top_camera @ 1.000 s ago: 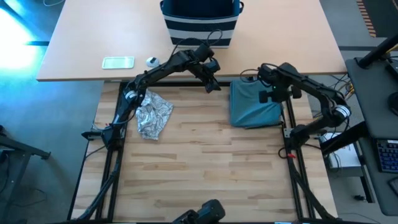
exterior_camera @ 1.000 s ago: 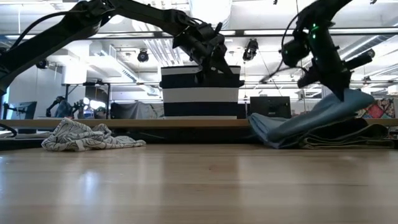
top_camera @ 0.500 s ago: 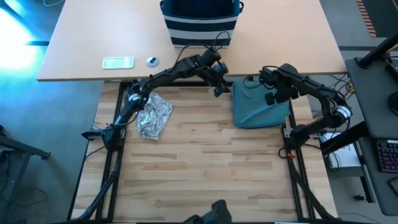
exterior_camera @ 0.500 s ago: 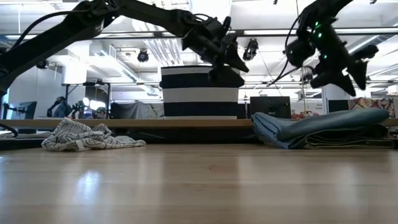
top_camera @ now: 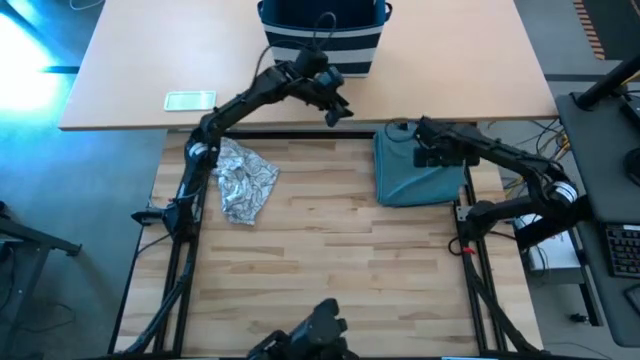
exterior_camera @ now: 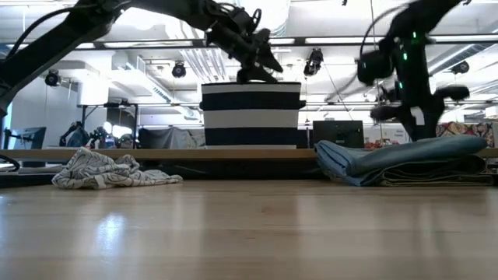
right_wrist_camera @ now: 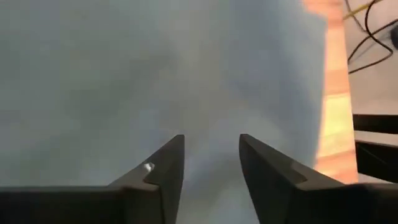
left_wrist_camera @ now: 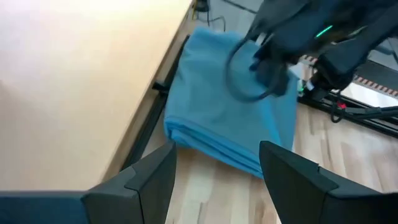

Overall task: Fold Laundry from Bin
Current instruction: Stack the folded blue pants on top of the folded blue boxer

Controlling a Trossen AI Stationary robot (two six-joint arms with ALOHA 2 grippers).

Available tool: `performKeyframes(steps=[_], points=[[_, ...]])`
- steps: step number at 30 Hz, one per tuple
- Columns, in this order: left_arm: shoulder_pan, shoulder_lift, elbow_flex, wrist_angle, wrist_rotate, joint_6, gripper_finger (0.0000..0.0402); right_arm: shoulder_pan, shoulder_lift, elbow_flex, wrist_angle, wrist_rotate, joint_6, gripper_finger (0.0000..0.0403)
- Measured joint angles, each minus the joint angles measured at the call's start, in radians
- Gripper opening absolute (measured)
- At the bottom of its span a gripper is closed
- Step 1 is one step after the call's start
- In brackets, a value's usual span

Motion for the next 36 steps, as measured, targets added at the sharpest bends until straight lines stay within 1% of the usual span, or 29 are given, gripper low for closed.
performKeyframes(steps=[3, 5, 7, 9, 11, 15, 17, 18, 19, 22, 25, 27, 29, 32, 34, 36], points=[[-0.002, -0.02, 0.0, -0.004, 0.002, 0.012, 0.0213, -0.003, 0.046, -0.087, 0.116, 0.019, -0.031, 0.0129], [-0.005, -0.022, 0.0, -0.008, 0.006, 0.01, 0.0213, -0.018, 0.081, -0.127, 0.205, 0.047, -0.068, 0.0125], [-0.007, -0.026, 0.0, -0.012, 0.008, 0.002, 0.0213, -0.03, 0.114, -0.136, 0.256, 0.094, -0.101, 0.0127], [-0.007, -0.036, 0.0, -0.02, 0.008, 0.001, 0.0213, -0.033, 0.127, -0.136, 0.256, 0.121, -0.104, 0.0134], [-0.005, -0.05, 0.0, -0.025, 0.008, 0.0, 0.0213, -0.032, 0.117, -0.128, 0.223, 0.108, -0.121, 0.0145], [0.014, -0.087, 0.0, -0.048, 0.008, 0.006, 0.0213, 0.013, 0.038, -0.056, 0.099, 0.083, -0.092, 0.0165], [0.025, -0.106, 0.0, -0.059, 0.008, 0.008, 0.0213, 0.048, -0.007, -0.016, 0.099, 0.078, -0.052, 0.0173], [0.032, -0.115, 0.0, -0.064, 0.008, 0.008, 0.0213, 0.067, -0.027, 0.001, 0.13, 0.073, -0.034, 0.0176], [0.037, -0.124, 0.0, -0.069, 0.008, 0.008, 0.0213, 0.085, -0.046, 0.01, 0.201, 0.058, -0.032, 0.0179], [0.049, -0.15, 0.0, -0.064, 0.008, 0.014, 0.0213, 0.116, -0.054, 0.006, 0.521, 0.019, -0.092, 0.018], [0.055, -0.174, 0.0, -0.063, 0.008, 0.016, 0.0213, 0.107, 0.016, -0.031, 0.78, 0.012, -0.14, 0.0168], [0.056, -0.188, 0.0, -0.07, 0.008, 0.02, 0.0213, 0.092, 0.078, -0.063, 0.95, 0.015, -0.234, 0.0153], [0.057, -0.203, 0.0, -0.098, 0.008, 0.027, 0.0213, 0.086, 0.144, -0.088, 1.108, 0.014, -0.327, 0.0131], [0.056, -0.228, 0.0, -0.162, 0.007, 0.031, 0.0213, 0.079, 0.246, -0.124, 1.282, -0.005, -0.403, 0.0085], [0.056, -0.243, 0.0, -0.215, 0.001, 0.034, 0.0213, 0.077, 0.315, -0.137, 1.39, -0.053, -0.466, 0.0051], [0.056, -0.256, 0.0, -0.256, -0.001, 0.035, 0.0213, 0.078, 0.383, -0.136, 1.449, -0.087, -0.489, 0.0021]])
